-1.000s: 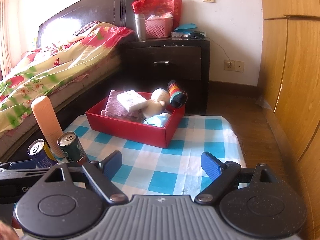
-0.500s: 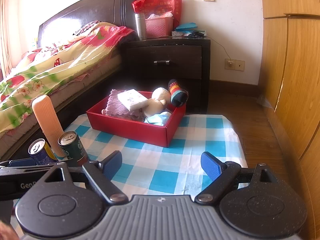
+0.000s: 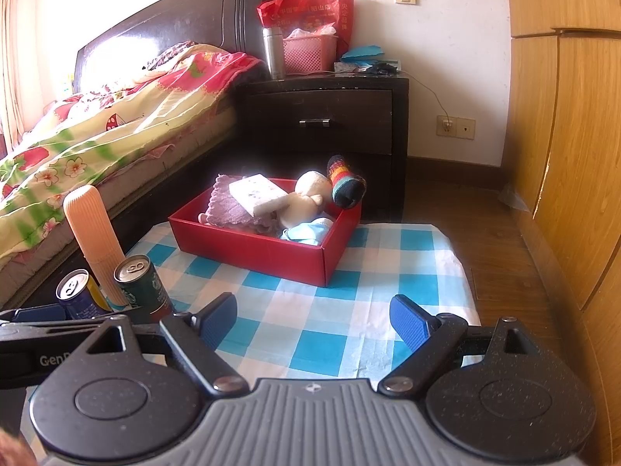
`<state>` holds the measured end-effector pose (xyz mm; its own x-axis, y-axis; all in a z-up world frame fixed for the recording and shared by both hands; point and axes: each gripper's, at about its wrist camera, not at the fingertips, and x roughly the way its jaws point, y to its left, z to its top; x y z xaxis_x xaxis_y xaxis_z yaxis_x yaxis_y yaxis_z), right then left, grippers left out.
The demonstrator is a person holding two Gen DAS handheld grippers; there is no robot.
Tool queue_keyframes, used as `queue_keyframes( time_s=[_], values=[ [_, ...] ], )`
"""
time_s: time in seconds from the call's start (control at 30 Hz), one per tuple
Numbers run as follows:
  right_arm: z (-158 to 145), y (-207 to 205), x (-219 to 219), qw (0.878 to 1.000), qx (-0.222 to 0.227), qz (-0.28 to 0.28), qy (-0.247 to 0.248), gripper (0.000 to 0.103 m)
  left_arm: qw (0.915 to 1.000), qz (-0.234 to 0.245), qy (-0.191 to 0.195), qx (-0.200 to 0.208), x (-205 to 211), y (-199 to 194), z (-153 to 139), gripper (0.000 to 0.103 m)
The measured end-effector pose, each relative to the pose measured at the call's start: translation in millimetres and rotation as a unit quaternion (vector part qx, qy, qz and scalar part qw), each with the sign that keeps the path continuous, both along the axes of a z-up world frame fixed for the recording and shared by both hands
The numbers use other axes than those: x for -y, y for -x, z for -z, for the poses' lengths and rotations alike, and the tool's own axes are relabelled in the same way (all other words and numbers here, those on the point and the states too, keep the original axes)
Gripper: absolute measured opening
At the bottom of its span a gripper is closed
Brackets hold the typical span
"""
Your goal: Organize soft objects
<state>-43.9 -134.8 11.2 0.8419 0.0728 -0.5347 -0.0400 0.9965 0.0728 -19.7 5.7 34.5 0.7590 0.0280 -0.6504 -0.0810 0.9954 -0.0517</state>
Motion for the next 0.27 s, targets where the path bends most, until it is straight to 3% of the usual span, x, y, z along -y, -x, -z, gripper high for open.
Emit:
queue_keyframes(
  time_s=[0.27],
  values=[
    [-3.6,2.1,2.4,1.000,0.008,0.000,-0.010,0.066,0.9992,0.014,-0.006,0.037,-1.3,4.2,-3.0,0.097]
  ],
)
